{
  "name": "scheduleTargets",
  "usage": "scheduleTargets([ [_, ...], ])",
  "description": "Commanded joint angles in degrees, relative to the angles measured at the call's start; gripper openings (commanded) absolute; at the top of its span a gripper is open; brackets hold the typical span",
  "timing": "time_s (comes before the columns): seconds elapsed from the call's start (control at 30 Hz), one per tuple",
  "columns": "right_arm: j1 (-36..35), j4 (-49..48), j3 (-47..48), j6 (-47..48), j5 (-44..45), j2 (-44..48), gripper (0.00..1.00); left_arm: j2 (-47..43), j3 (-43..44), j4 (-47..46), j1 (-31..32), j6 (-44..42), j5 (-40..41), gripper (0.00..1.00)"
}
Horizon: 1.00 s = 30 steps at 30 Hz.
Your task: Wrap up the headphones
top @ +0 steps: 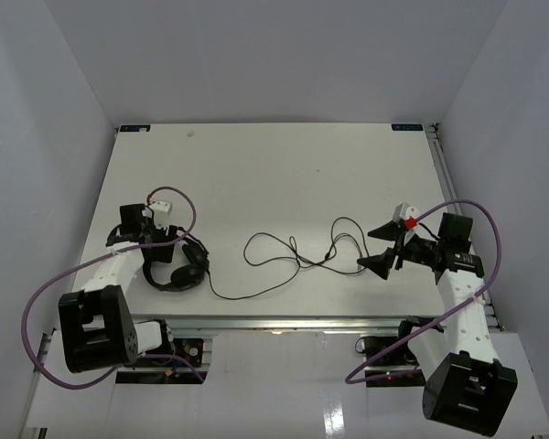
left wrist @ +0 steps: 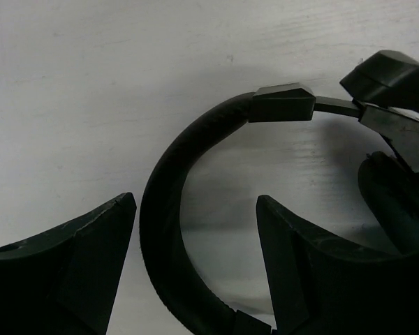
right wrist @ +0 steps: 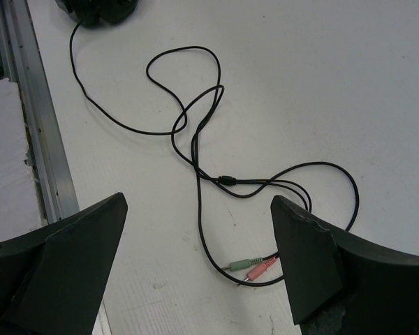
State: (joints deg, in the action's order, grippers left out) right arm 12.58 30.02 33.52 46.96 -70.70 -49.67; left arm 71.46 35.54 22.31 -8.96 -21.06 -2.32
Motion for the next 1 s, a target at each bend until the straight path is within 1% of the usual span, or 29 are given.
scheduleTargets([
  [0.0, 0.1, 0.3, 0.5, 0.2, -1.7, 1.3, 0.90, 4.9, 1.7, -3.2, -0.6, -4.9, -1.0, 0.75],
  [0.1, 0.3, 0.5, 0.4, 0.3, -1.7, 1.4, 0.90, 6.5, 2.9, -4.1, -1.3, -4.9, -1.9, 0.69],
  [0.2, 0.4, 0.4, 0.5, 0.4, -1.7, 1.1, 0.90, 8.8, 3.2, -3.1, -2.2, -5.2, -4.8, 0.61],
  [0.27, 0.5, 0.4, 0.5, 0.4, -1.6, 1.1, 0.90, 10.4, 2.4, -1.6, -2.9, -6.3, -6.5, 0.51],
  [0.37, 0.6, 0.4, 0.7, 0.3, -1.5, 0.6, 0.90, 9.2, -0.7, -1.6, -3.6, -7.3, -5.8, 0.50],
  [0.43, 0.6, 0.5, 0.7, 0.3, -1.5, 0.5, 0.90, 8.4, -0.9, -1.7, -3.6, -6.3, -7.6, 0.48],
  [0.5, 0.8, 0.4, 0.7, 0.3, -1.4, 0.5, 0.90, 8.2, -0.2, -0.9, -3.8, -5.8, -8.8, 0.38],
  [0.53, 0.8, 0.4, 0.7, 0.4, -1.4, 0.6, 0.90, 7.9, 0.6, -0.3, -3.8, -5.8, -9.0, 0.28],
  [0.6, 0.7, 0.4, 0.6, 0.4, -1.3, 0.7, 0.90, 7.0, 1.7, 0.2, -3.7, -5.7, -9.1, 0.18],
  [0.67, 0.7, 0.3, 0.4, 0.5, -1.1, 0.9, 0.90, 5.5, 2.6, 0.2, -3.8, -4.8, -9.5, 0.03],
  [0.7, 0.7, 0.3, 0.4, 0.6, -1.0, 0.9, 0.90, 4.6, 2.9, 0.2, -3.7, -4.3, -10.1, 0.00],
  [0.83, 0.7, 0.3, 0.2, 0.8, -1.1, 0.7, 0.90, 1.6, 5.2, 0.4, -3.6, -0.4, -15.4, 0.00],
  [0.97, 0.2, 1.6, 0.6, 2.2, -3.2, -0.6, 0.90, -0.1, 10.7, 1.5, -3.3, 8.7, -21.3, 0.00],
])
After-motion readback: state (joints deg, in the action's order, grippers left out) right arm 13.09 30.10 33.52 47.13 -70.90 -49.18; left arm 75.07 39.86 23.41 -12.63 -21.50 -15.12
